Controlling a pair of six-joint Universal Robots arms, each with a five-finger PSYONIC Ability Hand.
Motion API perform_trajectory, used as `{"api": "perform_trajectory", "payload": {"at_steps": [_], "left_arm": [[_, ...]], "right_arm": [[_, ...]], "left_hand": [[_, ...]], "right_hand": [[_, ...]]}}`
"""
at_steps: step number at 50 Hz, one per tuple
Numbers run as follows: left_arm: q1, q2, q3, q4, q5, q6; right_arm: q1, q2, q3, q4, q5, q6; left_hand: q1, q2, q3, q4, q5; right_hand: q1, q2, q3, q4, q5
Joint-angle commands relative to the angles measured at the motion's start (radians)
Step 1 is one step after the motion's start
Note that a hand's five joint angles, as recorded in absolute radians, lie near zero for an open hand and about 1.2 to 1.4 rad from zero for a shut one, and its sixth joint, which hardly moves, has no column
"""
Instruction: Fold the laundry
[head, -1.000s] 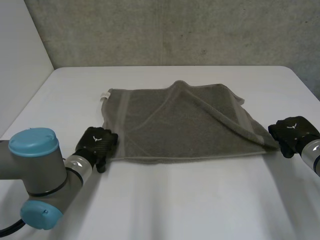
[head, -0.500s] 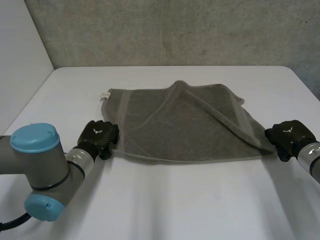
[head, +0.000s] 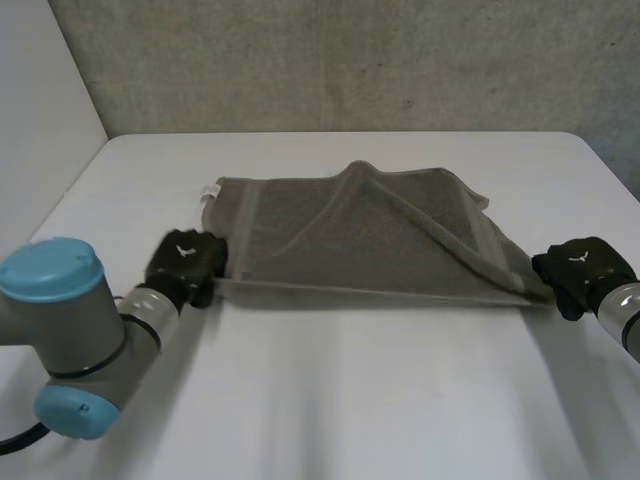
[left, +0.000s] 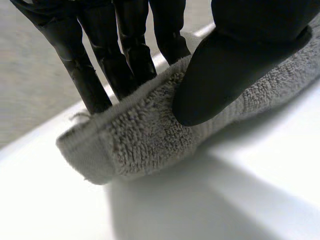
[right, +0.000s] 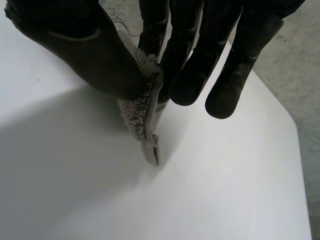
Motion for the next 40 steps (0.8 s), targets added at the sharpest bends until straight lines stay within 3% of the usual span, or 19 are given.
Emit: {"api": "perform_trajectory", "payload": {"at_steps": [1,10,15,19,27,32,36,40], "left_arm": [[0.028,0.167,-0.055,-0.010,-0.082,0.002],[0.030,0.400,-0.147,-0.066,-0.079,0.007],[0.042,0.471,-0.211,-0.093,-0.047,0.005],[0.057,0.461,-0.236,-0.087,-0.021,0.007],[0.060,0.333,-0.201,-0.079,-0.016,0.007],[0.076,0.270,-0.164,-0.075,-0.016,0.005],[0.125,0.224,-0.144,-0.075,-0.016,0.005],[0.128,0.207,-0.136,-0.072,-0.016,0.004]], "right_arm": [[-0.002,-0.073,-0.001,0.017,0.002,0.002],[-0.012,-0.246,-0.021,0.180,-0.015,-0.005],[-0.008,-0.248,-0.041,0.291,-0.028,-0.051],[0.000,-0.233,-0.044,0.313,-0.041,-0.083],[0.003,-0.009,-0.090,0.305,-0.046,-0.057],[0.003,0.048,-0.119,0.281,-0.038,-0.039],[0.003,0.046,-0.129,0.251,-0.038,-0.005],[0.002,-0.004,-0.116,0.173,-0.038,0.094]], "left_hand": [[0.218,0.183,0.184,0.182,0.205],[0.218,0.183,0.184,0.182,0.205],[0.218,0.183,0.184,0.182,0.205],[0.218,0.183,0.184,0.182,0.205],[0.218,0.183,0.184,0.182,0.205],[0.218,0.183,0.184,0.182,0.205],[0.218,0.183,0.184,0.182,0.205],[0.218,0.183,0.184,0.182,0.205]], "right_hand": [[0.073,0.062,0.053,0.054,0.058],[0.073,0.062,0.053,0.054,0.058],[0.073,0.062,0.053,0.054,0.058],[0.073,0.062,0.053,0.054,0.058],[0.073,0.062,0.053,0.054,0.058],[0.073,0.062,0.053,0.054,0.058],[-0.044,-0.054,-0.063,-0.063,-0.058],[-0.345,-0.356,-0.364,-0.364,-0.359]]}}
